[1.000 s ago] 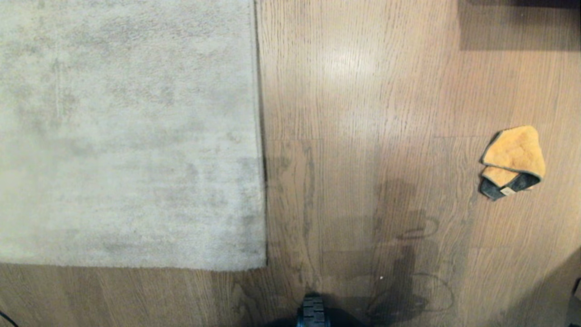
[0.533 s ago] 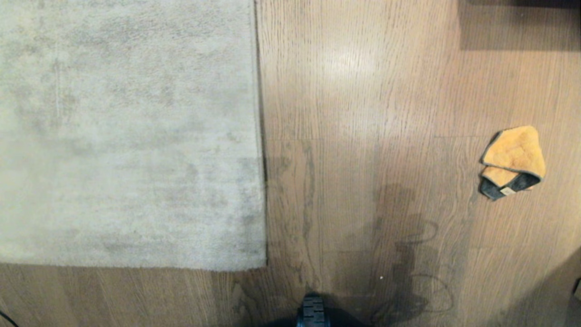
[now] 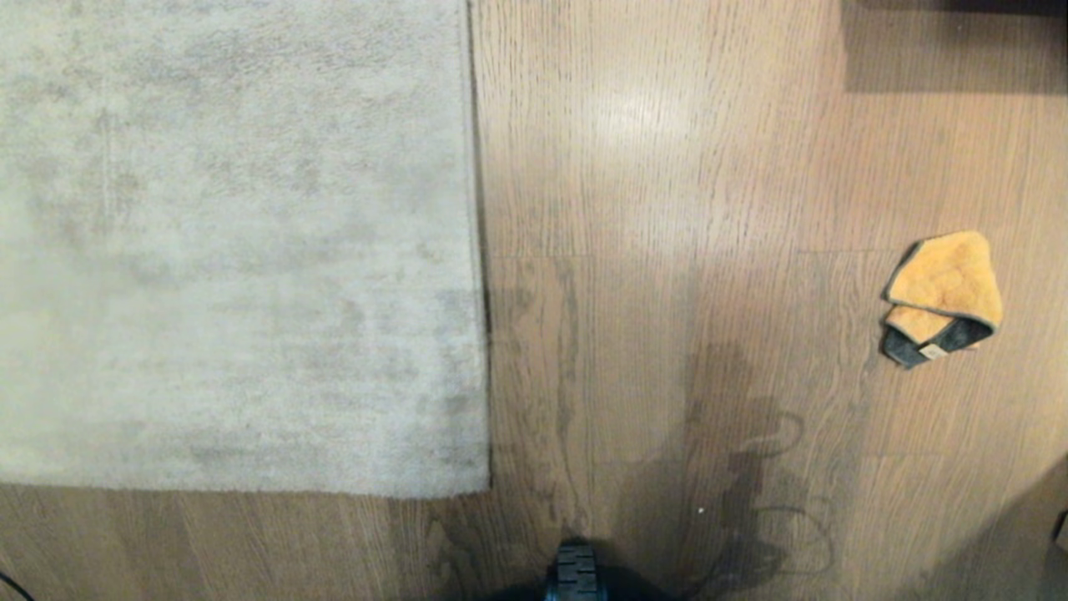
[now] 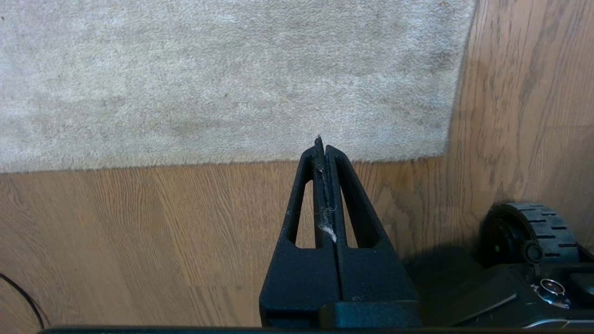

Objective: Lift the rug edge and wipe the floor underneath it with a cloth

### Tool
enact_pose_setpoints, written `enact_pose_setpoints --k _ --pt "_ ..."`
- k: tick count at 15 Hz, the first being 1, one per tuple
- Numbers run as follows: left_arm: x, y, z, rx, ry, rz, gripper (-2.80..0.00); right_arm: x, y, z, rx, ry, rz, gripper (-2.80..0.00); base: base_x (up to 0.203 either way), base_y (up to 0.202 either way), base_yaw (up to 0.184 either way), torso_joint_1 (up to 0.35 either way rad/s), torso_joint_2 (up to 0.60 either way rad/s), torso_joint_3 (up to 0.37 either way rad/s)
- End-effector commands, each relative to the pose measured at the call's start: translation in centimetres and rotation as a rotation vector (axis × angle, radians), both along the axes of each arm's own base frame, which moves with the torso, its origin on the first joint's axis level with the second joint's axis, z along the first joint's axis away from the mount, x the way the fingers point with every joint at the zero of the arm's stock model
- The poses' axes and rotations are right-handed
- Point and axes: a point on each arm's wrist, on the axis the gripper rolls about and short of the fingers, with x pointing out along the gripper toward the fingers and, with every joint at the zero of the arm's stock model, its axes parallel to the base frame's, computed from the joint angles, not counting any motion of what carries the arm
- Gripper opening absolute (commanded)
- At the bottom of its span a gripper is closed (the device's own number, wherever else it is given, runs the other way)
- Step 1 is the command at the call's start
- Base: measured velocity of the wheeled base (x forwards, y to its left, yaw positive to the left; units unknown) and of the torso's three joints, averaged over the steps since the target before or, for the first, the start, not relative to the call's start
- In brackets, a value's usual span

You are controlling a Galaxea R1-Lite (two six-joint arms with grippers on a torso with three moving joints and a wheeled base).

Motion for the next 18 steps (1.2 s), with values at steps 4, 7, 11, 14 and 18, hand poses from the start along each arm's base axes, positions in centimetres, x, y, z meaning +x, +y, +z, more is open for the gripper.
enact_pose_setpoints --k 4,7,11,14,18 --pt "-0.01 0.00 0.01 0.000 -0.001 0.000 -2.80 -0.14 0.00 -0.07 0.000 -0.020 0.001 -2.80 0.000 0.000 0.000 0.000 0.00 0.000" --pt "-0.01 0.00 0.01 0.000 -0.001 0.000 -2.80 -0.14 0.00 -0.07 0.000 -0.020 0.001 -2.80 0.000 0.000 0.000 0.000 0.00 0.000" --pt "-0.01 0.00 0.01 0.000 -0.001 0.000 -2.80 -0.14 0.00 -0.07 0.000 -0.020 0.000 -2.80 0.000 0.000 0.000 0.000 0.00 0.000" --pt "-0.01 0.00 0.01 0.000 -0.001 0.000 -2.80 -0.14 0.00 -0.07 0.000 -0.020 0.000 -2.80 0.000 0.000 0.000 0.000 0.00 0.000" --pt "-0.01 0.00 0.01 0.000 -0.001 0.000 -2.80 -0.14 0.00 -0.07 0.000 -0.020 0.000 -2.80 0.000 0.000 0.000 0.000 0.00 0.000"
